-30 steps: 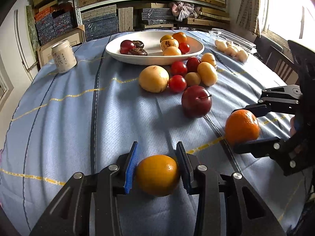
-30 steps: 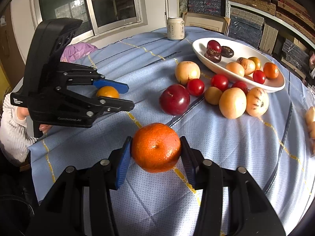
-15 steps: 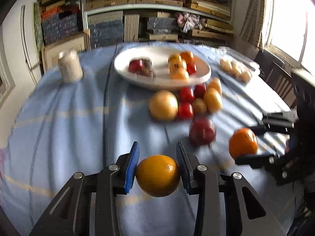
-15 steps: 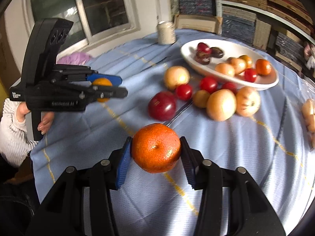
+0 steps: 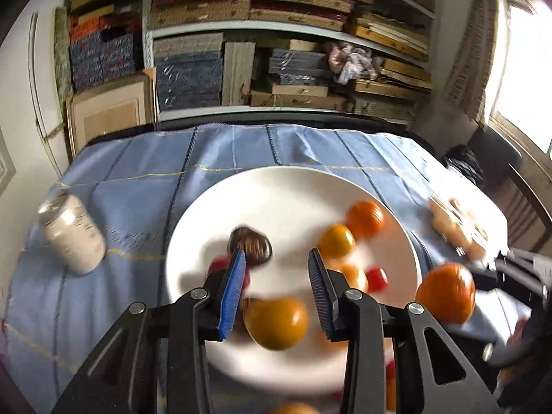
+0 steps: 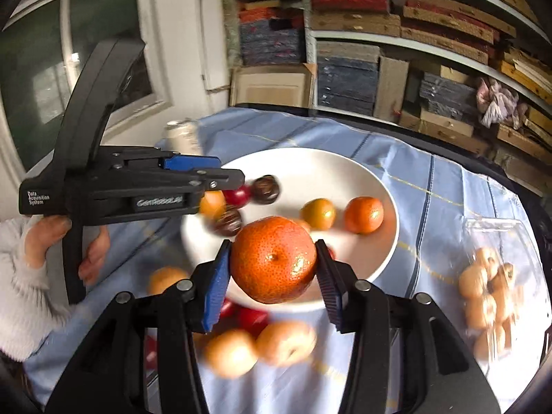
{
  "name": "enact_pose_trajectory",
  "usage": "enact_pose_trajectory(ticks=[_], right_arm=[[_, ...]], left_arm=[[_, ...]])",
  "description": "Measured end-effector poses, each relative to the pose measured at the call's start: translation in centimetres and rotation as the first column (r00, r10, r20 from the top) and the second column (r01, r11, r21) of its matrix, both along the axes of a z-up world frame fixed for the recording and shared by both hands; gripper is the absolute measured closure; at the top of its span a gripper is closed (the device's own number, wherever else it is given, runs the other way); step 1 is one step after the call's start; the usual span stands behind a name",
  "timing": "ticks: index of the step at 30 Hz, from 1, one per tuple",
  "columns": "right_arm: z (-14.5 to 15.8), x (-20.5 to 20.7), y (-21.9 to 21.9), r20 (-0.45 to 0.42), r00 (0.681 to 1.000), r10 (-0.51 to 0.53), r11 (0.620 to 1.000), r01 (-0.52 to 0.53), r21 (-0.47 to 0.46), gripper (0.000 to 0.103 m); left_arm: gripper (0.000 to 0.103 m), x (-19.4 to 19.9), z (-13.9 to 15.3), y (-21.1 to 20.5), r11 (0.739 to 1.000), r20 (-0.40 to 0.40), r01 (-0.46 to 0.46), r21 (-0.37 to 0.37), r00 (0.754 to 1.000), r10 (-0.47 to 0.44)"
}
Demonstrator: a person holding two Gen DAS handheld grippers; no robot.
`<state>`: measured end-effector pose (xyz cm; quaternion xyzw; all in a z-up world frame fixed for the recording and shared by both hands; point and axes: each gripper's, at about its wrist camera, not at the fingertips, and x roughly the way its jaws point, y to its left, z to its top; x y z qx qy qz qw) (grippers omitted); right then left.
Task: Organize fruits
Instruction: 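Carry both citrus fruits over the plate and open both tools to release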
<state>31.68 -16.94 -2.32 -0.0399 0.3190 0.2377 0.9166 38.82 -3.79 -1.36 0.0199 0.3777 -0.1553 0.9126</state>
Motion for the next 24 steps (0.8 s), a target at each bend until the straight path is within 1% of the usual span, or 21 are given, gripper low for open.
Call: enact_pose_trajectory(ticks=[2,4,6,8,9,10,12,14,15,16,17,18,19,20,21,22,23,24], right_arm=[[-0.3,1.6,0.0,0.002,1.000,-0.023,1.000,0.023,0.006,0.056],[-0.8,3.4,-0.2,-0.013,0.999,-0.040,0.999,0.040,0.016,0.056],[-1.5,4.6,-0.8,-0.034,0.998,-0.053,0.998,0.055,0.043,0.056],[-2.2,5.6,-1.3,-0.051,0.997,-0.061,0.996,0.064,0.054,0.056],[-2.5,5.9,-1.7,-0.054,0.996,-0.068,0.996,0.071,0.054,0.056],[-2.9,6.3,-1.7,-0.061,0.996,-0.072,0.996,0.075,0.049,0.056],[-3.6,6.7,-2.0,-0.081,0.994,-0.069,0.996,0.073,0.049,0.055],[-3.6,6.7,-2.4,-0.076,0.994,-0.081,0.994,0.086,0.071,0.053],[-3.2,6.5,-2.7,-0.070,0.994,-0.088,0.992,0.094,0.086,0.051],[-2.4,6.0,-3.2,-0.049,0.994,-0.097,0.988,0.102,0.115,0.047],[-1.5,5.4,-3.7,-0.025,0.994,-0.109,0.984,0.111,0.142,0.043],[-0.3,4.4,-4.1,0.010,0.992,-0.124,0.978,0.121,0.173,0.035],[0.6,3.6,-4.7,0.038,0.990,-0.132,0.972,0.122,0.199,0.023],[1.8,2.1,-5.3,0.084,0.986,-0.143,0.963,0.119,0.240,0.016],[2.9,0.6,-5.7,0.128,0.981,-0.146,0.954,0.105,0.280,0.006],[3.5,-0.6,-6.0,0.153,0.978,-0.142,0.947,0.089,0.307,0.005],[3.9,-1.7,-6.2,0.160,0.979,-0.125,0.940,0.065,0.334,0.005],[4.1,-2.5,-6.2,0.149,0.984,-0.102,0.935,0.043,0.352,0.005]], left_arm=[[0.065,1.9,-0.4,-0.3,1.000,-0.016,-0.009,-0.004,1.000,0.009],[0.065,3.8,-1.1,-1.3,1.000,-0.040,-0.007,0.013,0.999,0.008],[0.065,4.5,-1.7,-1.8,1.000,-0.047,-0.003,0.026,0.999,0.005],[0.064,4.8,-2.1,-1.8,1.000,-0.049,-0.005,0.013,0.999,0.006],[0.058,4.9,-2.1,-1.6,1.000,-0.051,-0.008,0.004,0.999,0.008],[0.043,4.7,-2.0,-1.3,1.000,-0.052,-0.013,-0.016,0.999,0.012],[0.028,4.4,-1.8,-0.9,0.999,-0.039,-0.026,-0.033,0.999,0.025],[0.028,3.7,-1.3,-0.4,0.999,-0.023,-0.037,-0.029,0.999,0.036],[0.026,3.2,-0.9,-0.1,0.999,-0.017,-0.038,-0.028,0.999,0.037],[0.019,2.6,-0.5,0.2,0.999,-0.009,-0.043,-0.026,0.999,0.042],[0.015,1.8,-0.1,0.6,0.998,0.005,-0.055,-0.013,0.998,0.055],[0.008,1.2,0.2,0.9,0.998,0.019,-0.065,0.001,0.998,0.065],[0.007,0.3,0.6,1.3,0.997,0.038,-0.077,0.019,0.996,0.076],[0.006,-0.6,0.9,1.8,0.995,0.059,-0.087,0.040,0.995,0.085],[0.005,-1.7,1.1,2.2,0.993,0.080,-0.100,0.063,0.992,0.095],[0.004,-3.2,1.3,2.7,0.989,0.112,-0.116,0.092,0.988,0.105],[0.004,-4.5,1.4,3.0,0.985,0.144,-0.127,0.118,0.984,0.109],[0.004,-6.0,1.4,3.4,0.979,0.181,-0.140,0.149,0.977,0.113]])
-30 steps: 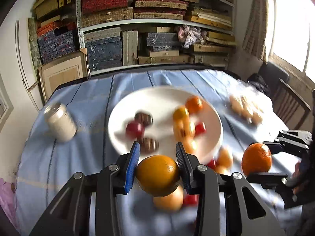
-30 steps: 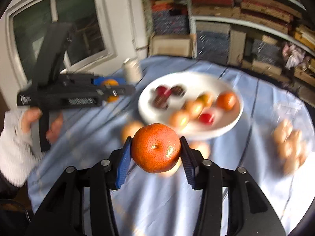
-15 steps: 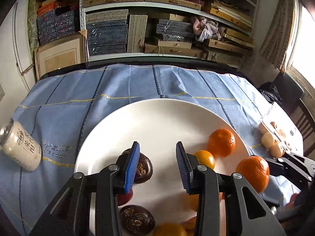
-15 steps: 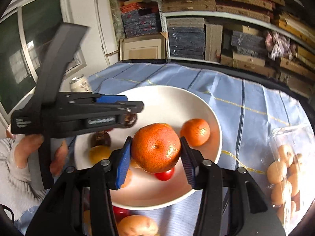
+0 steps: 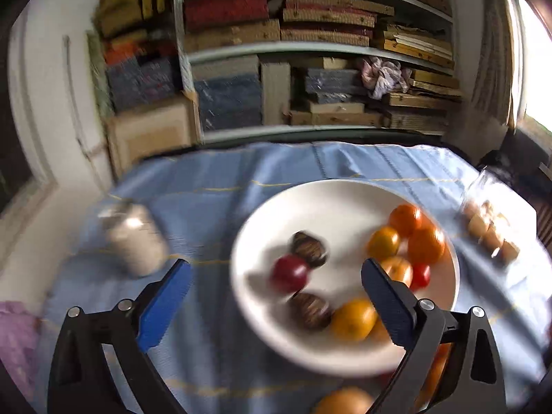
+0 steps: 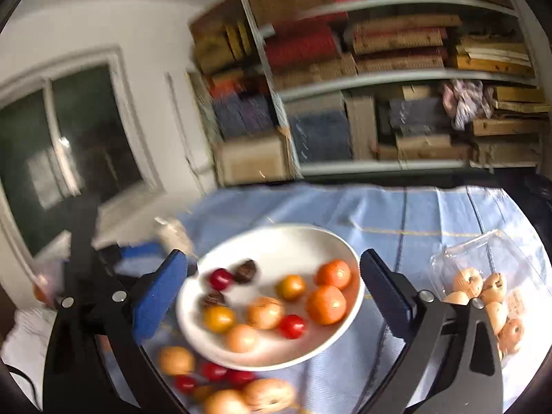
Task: Organize fruits
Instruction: 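Carry both citrus fruits over the plate and open both tools to release, then withdraw both tools from the plate toward the remaining fruits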
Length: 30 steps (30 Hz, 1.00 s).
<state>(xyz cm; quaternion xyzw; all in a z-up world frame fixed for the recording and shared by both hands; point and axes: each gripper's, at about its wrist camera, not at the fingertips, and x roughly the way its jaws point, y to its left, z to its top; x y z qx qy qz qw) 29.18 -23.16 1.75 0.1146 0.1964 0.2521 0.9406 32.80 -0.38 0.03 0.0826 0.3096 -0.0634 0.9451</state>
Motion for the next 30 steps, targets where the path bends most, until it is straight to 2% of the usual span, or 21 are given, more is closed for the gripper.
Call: enact_pose_trajectory(ticks=[2,6,9,11,13,17,19,21,24,26,28,29,30], right_arm=[[-0.7,-1.6,0.2,-0.045,0.997,0.055,0.998,-0.053,0.034,0.005],[-3.3,-5.1,0.6,-0.076,0.995,0.070,0.997,-0.068,0.040,0.005],[-5.7,-6.7,0.8,-0.128,0.988,0.085,0.996,-0.081,0.032,0.005],[-7.2,-7.0,1.2,-0.188,0.977,0.102,0.995,-0.100,0.021,0.005],[-7.5,-7.4,1.8,-0.173,0.981,0.085,0.995,-0.094,-0.044,0.005],[-7.3,-8.2,2.7,-0.067,0.998,0.009,0.978,-0.023,-0.207,0.005],[-7.6,-7.5,2.8,-0.036,0.998,-0.057,0.958,0.045,-0.284,0.005],[-8.3,-7.1,2.7,-0.046,0.995,-0.090,0.944,0.071,-0.321,0.004],[-8.6,-6.6,2.6,-0.092,0.994,-0.065,0.953,0.035,-0.301,0.005],[-8.6,-6.6,2.4,-0.093,0.994,-0.057,0.955,0.028,-0.295,0.005],[-9.0,-6.3,2.2,-0.131,0.990,-0.059,0.959,0.020,-0.282,0.005],[-9.3,-6.0,2.1,-0.157,0.986,-0.059,0.964,0.015,-0.266,0.007],[-9.6,-5.7,1.9,-0.190,0.980,-0.053,0.971,0.006,-0.240,0.022]], left_arm=[[0.004,-3.0,-0.6,0.6,0.998,0.048,-0.010,0.061,0.999,0.007],[0.004,-7.0,-3.4,1.6,0.994,0.017,-0.014,0.108,1.000,0.012],[0.004,-8.4,-4.5,3.5,0.998,0.006,-0.056,0.033,0.998,0.056],[0.004,-8.6,-4.6,4.6,0.997,-0.031,-0.060,-0.040,0.998,0.059],[0.004,-8.9,-4.4,5.3,0.994,-0.030,-0.072,-0.086,0.997,0.069],[0.004,-8.9,-5.1,5.3,0.992,-0.065,-0.040,-0.119,0.997,0.032],[0.004,-8.4,-5.7,4.9,0.994,-0.108,-0.020,-0.106,0.994,0.009],[0.004,-8.3,-6.3,4.5,0.997,-0.123,-0.022,-0.078,0.992,0.012],[0.004,-8.3,-6.6,3.8,0.998,-0.136,0.006,-0.066,0.991,-0.015],[0.004,-8.2,-6.9,3.4,0.999,-0.148,0.000,-0.036,0.989,-0.005],[0.004,-7.9,-7.3,3.5,0.999,-0.172,-0.008,-0.041,0.985,0.001],[0.004,-7.8,-7.4,3.8,0.998,-0.181,-0.013,-0.057,0.983,0.002],[0.004,-7.6,-7.4,4.0,0.997,-0.188,-0.016,-0.070,0.982,0.003]])
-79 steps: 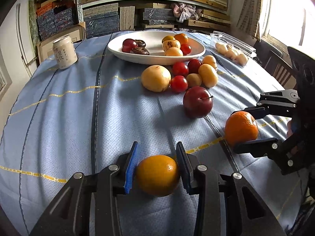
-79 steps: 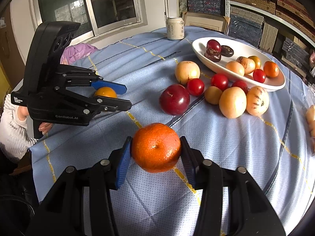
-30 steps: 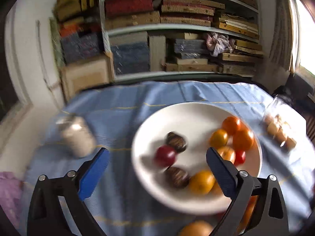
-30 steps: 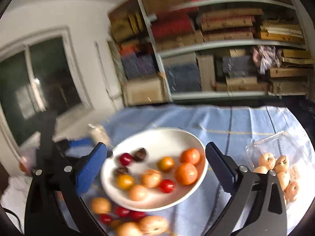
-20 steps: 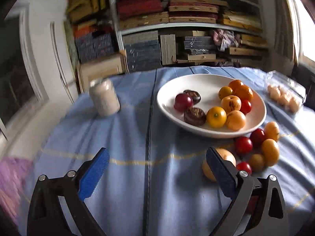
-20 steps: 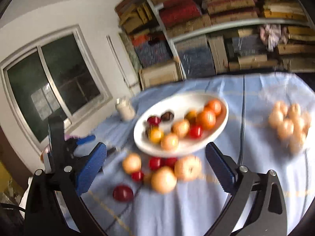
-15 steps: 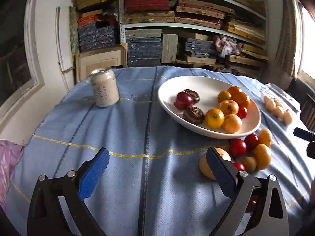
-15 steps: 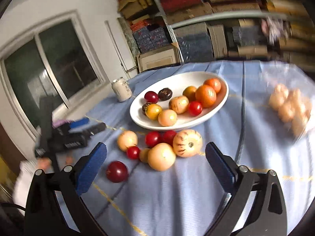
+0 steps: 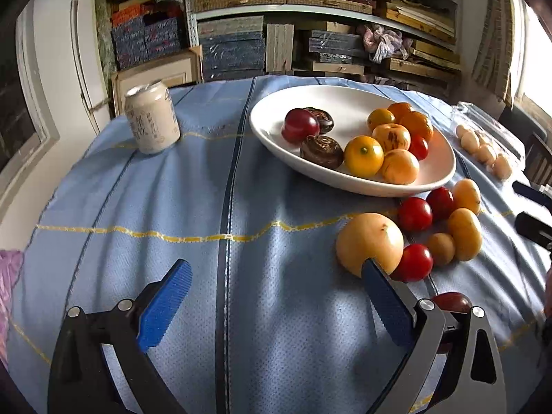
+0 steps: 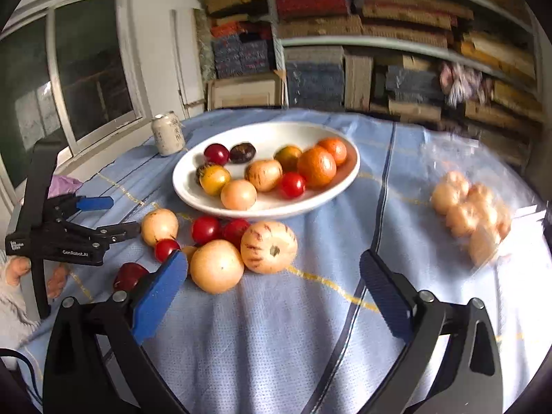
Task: Organize fruits
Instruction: 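Withdraw both tools from the plate toward the remaining fruits, then grasp the pale grapefruit with the left tool while the right tool grasps the striped fruit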
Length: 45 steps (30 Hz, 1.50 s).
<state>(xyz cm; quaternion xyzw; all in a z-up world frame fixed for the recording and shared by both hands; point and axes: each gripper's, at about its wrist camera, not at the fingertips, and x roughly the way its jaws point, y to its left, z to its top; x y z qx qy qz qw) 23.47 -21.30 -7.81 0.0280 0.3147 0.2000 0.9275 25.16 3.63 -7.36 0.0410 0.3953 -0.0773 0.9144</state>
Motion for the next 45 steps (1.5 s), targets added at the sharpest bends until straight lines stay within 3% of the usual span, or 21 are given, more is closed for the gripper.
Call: enact_pose_trajectory(ticks=[1,2,6,16,21,28,32,36,43,45], right_arm=[[-0.2,0.5,-0.1,-0.021,1.000,-0.004,1.000,0.004,0.009,0.040],[-0.5,0.7,-0.1,-0.042,0.999,-0.004,1.000,0.005,0.015,0.044],[-0.6,0.9,-0.4,-0.060,0.998,0.014,0.998,-0.010,0.063,0.044],[-0.7,1.3,0.0,-0.084,0.996,0.038,0.992,-0.028,0.120,0.043],[-0.8,2.0,0.5,-0.101,0.994,0.041,0.992,-0.028,0.124,0.043],[-1.8,4.2,0.5,-0.177,0.983,0.045,0.979,-0.009,0.202,0.040],[-2.3,4.8,-0.3,-0.217,0.975,0.040,0.970,0.014,0.241,0.034],[-1.7,4.1,-1.2,-0.185,0.982,-0.029,0.985,0.059,0.160,0.034],[-2.0,4.4,0.5,-0.183,0.983,0.003,0.997,0.012,0.082,0.034],[-1.9,4.4,0.6,-0.180,0.984,0.011,0.997,0.003,0.079,0.040]], left_arm=[[0.004,0.1,-0.1,0.2,1.000,-0.009,0.001,-0.014,1.000,-0.001],[0.004,0.2,-0.1,0.3,1.000,-0.017,0.005,-0.026,1.000,-0.005],[0.004,0.5,-0.6,0.1,0.995,-0.062,0.051,-0.083,0.996,-0.057],[0.004,-1.2,1.7,-2.7,0.998,0.129,0.042,0.047,0.990,-0.048],[0.004,0.0,0.8,-4.4,0.992,0.077,0.098,0.073,0.992,-0.104],[0.003,2.1,-0.2,-3.6,0.996,-0.016,0.085,-0.027,0.996,-0.085],[0.003,2.6,-0.6,-3.3,0.996,-0.043,0.075,-0.044,0.996,-0.076],[0.003,2.2,-0.7,-3.4,0.994,-0.021,0.048,0.094,0.999,-0.046],[0.003,2.5,-0.8,-2.8,0.996,-0.041,0.043,0.075,0.998,-0.040],[0.003,2.6,-0.9,-2.6,0.997,-0.052,0.040,0.064,0.998,-0.037]])
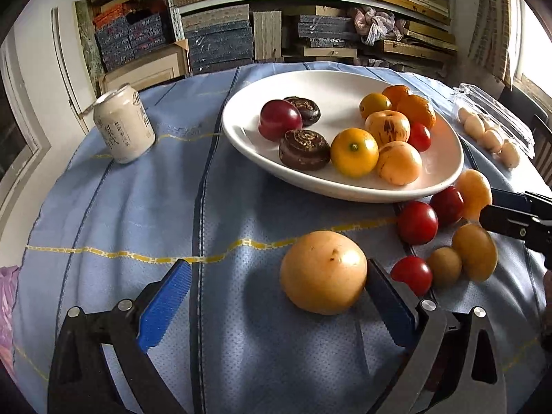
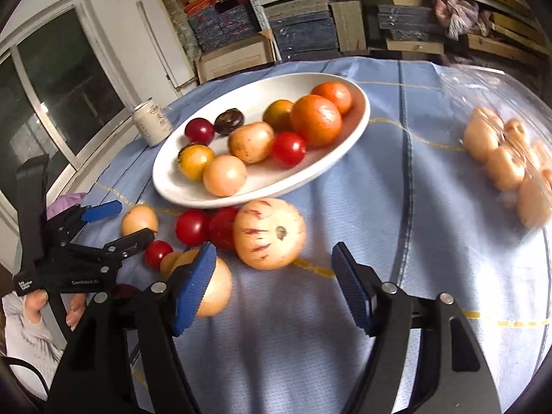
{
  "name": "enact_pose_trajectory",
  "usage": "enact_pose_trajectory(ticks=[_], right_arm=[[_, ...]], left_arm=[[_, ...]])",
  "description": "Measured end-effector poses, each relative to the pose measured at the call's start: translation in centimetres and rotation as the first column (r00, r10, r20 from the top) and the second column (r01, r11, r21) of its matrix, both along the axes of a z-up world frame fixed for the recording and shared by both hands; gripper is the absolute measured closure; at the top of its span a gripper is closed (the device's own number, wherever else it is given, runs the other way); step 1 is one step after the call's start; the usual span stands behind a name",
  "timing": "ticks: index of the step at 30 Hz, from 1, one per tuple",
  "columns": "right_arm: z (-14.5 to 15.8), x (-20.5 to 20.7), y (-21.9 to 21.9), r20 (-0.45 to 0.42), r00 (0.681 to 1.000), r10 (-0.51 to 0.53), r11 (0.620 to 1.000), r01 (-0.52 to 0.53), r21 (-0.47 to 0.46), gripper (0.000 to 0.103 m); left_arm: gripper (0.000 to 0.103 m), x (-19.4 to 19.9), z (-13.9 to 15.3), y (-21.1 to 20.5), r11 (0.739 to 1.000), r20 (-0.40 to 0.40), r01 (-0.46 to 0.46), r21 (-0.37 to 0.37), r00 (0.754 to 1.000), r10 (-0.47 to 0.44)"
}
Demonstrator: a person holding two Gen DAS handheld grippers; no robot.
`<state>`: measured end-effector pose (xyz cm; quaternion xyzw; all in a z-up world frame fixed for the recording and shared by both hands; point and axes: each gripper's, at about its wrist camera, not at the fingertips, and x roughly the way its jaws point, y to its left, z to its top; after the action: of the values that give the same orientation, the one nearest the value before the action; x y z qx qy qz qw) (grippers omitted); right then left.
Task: Organize fruits
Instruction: 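Grasp the pale grapefruit with the left tool while the right tool grasps the striped fruit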
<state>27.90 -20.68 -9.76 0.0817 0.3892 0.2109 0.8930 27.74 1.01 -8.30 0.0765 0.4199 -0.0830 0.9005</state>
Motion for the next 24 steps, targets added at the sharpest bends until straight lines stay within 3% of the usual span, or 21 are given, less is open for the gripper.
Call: enact_pose_trajectory(ticks=[1,3,12,16,24], right_arm=[[-0.1,0.1,0.0,-0.006,1.000,0.005,1.000,-0.005,0.004,0.048],[-0.5,0.7,0.1,-0.036,0.999,0.016,1.000,-0.015,0.022,0.055],[-0.7,1.7,-0.7,-0.064,0.998,0.022,0.994,-0.015,0.106,0.055],[-0.8,1.7,-1.1,-0.071,0.997,0.022,0.991,-0.012,0.136,0.059],[-0.8,1.4,-1.1,-0.072,0.997,0.029,0.990,-0.019,0.140,0.060]], left_arm=[[0.003,0.2,-0.1,0.1,1.000,-0.012,-0.004,-0.010,1.000,0.003],[0.003,0.4,-0.3,0.2,1.000,-0.027,-0.008,-0.024,1.000,0.007],[0.003,0.6,-0.5,0.2,0.999,-0.044,-0.016,-0.033,0.999,0.014],[0.003,0.6,-0.6,0.5,0.998,-0.052,-0.013,-0.054,0.999,0.010],[0.008,-0.2,0.2,0.5,0.997,-0.002,0.004,-0.083,1.000,-0.004]])
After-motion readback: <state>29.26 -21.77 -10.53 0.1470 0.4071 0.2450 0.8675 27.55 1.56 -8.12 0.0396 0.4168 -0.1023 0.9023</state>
